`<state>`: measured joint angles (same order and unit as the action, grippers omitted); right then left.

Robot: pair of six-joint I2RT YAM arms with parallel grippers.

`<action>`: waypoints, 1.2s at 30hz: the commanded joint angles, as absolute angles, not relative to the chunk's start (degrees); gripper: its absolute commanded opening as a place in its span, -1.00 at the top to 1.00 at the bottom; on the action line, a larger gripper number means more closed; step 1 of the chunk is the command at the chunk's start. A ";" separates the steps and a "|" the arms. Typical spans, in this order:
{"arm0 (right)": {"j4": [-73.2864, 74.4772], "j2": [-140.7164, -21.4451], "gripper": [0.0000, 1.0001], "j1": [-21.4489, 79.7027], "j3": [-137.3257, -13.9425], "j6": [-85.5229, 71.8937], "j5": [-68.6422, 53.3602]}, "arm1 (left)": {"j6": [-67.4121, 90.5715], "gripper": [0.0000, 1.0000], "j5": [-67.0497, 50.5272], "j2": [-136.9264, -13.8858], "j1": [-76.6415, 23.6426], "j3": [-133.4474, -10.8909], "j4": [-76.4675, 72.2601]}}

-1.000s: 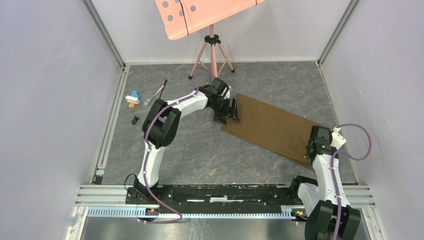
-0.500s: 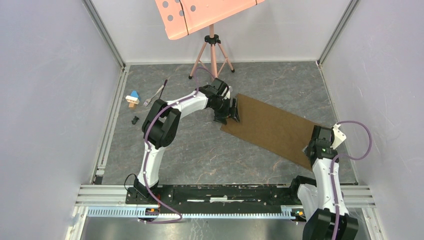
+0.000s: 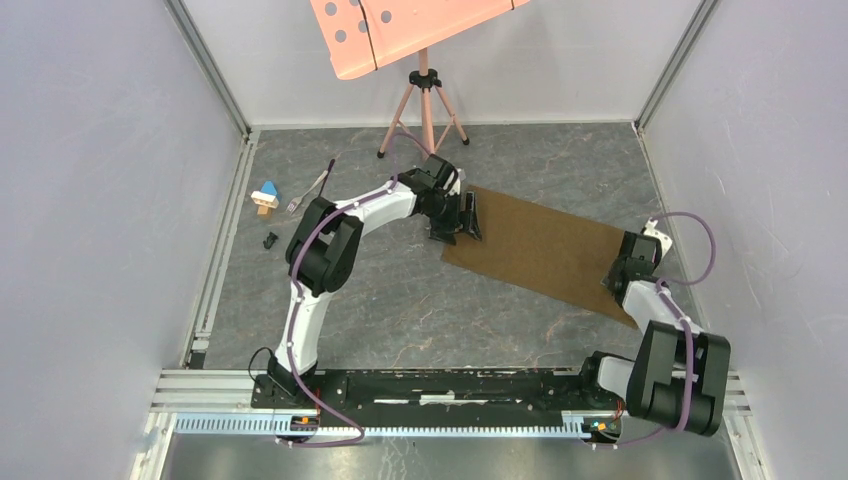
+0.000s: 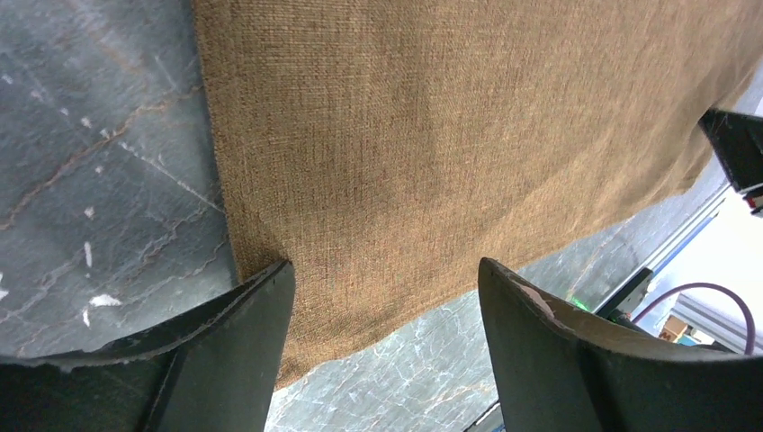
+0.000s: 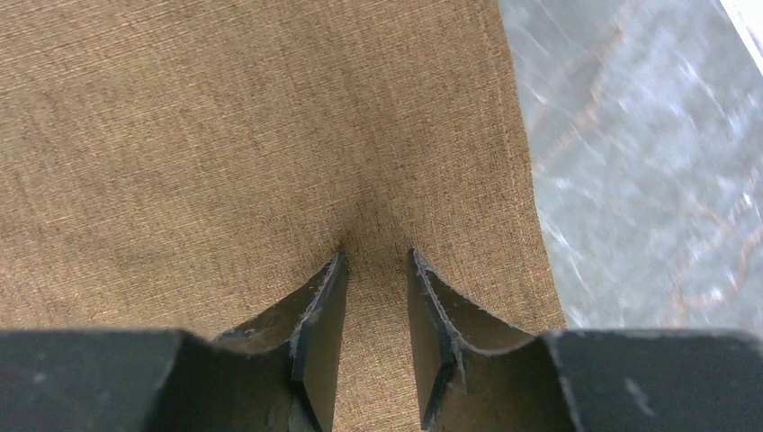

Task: Fold the napkin into a case and place the utensils inside
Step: Smooth out the rectangle-folded napkin at the center of the board.

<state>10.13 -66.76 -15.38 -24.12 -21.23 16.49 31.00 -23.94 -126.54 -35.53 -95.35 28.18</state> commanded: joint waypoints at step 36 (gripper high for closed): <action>-3.30 -87.86 -0.35 -20.68 -47.17 -10.95 -10.08 | 26.42 -0.61 -8.71 -136.91 -35.65 -113.12 13.49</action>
